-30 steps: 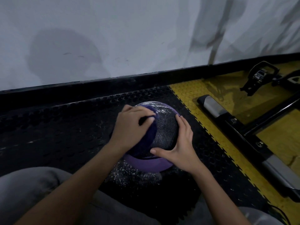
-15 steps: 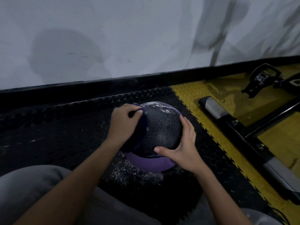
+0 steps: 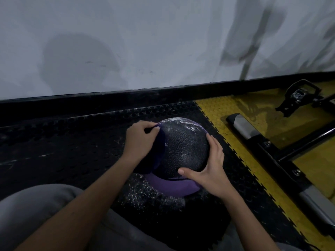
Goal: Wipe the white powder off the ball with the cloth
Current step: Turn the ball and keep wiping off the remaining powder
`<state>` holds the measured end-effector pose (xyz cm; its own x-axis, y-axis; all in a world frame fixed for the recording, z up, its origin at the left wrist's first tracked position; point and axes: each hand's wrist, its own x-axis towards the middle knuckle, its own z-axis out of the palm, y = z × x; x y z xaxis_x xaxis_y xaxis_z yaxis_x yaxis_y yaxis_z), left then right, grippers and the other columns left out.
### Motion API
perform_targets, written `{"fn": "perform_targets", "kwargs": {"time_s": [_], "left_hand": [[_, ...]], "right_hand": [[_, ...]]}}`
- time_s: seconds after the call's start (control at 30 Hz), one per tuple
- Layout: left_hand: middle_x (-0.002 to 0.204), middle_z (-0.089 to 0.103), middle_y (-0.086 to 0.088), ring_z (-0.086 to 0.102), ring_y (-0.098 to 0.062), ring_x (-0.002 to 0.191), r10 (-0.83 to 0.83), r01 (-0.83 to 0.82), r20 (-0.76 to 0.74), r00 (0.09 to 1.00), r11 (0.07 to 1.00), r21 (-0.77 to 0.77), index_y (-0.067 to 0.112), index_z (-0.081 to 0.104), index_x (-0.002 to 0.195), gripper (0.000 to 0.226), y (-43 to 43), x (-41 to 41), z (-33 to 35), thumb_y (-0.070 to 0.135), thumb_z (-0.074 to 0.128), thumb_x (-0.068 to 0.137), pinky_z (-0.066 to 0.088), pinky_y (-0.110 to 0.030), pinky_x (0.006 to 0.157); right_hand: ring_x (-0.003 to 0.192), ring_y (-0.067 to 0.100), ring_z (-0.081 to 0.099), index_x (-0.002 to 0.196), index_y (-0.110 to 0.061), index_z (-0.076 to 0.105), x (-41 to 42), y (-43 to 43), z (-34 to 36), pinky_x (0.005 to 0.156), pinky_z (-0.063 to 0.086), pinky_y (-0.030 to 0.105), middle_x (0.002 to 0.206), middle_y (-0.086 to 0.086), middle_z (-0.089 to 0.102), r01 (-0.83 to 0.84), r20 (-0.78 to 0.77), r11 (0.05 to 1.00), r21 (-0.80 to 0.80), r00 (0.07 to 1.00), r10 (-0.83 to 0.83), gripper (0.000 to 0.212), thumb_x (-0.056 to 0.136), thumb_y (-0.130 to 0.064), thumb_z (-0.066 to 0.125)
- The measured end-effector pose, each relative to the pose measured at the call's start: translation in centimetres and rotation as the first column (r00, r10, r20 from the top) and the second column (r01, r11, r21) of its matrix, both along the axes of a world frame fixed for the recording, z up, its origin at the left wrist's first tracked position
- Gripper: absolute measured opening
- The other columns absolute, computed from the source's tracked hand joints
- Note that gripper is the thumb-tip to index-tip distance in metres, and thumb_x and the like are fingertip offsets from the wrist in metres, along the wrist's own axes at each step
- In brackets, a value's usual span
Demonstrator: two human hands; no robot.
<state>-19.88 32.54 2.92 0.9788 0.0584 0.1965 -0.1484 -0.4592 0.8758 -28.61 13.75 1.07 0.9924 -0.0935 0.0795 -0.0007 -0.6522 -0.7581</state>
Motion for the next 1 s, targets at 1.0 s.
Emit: {"fn": "perform_targets", "kwargs": {"time_s": [1.0], "left_hand": [[0.106, 0.066, -0.004, 0.058, -0.015, 0.095, 0.067, -0.168, -0.333, 0.941, 0.944, -0.286, 0.011, 0.068, 0.105, 0.019, 0.3, -0.4, -1.8, 0.017, 0.060, 0.090, 0.046, -0.026, 0.080]], "right_hand": [[0.136, 0.005, 0.006, 0.144, -0.033, 0.010, 0.1, -1.2, -0.2, 0.108, 0.015, 0.033, 0.148, -0.011, 0.007, 0.001, -0.003, 0.999, 0.036, 1.000, -0.001, 0.127, 0.041, -0.079, 0.067]]}}
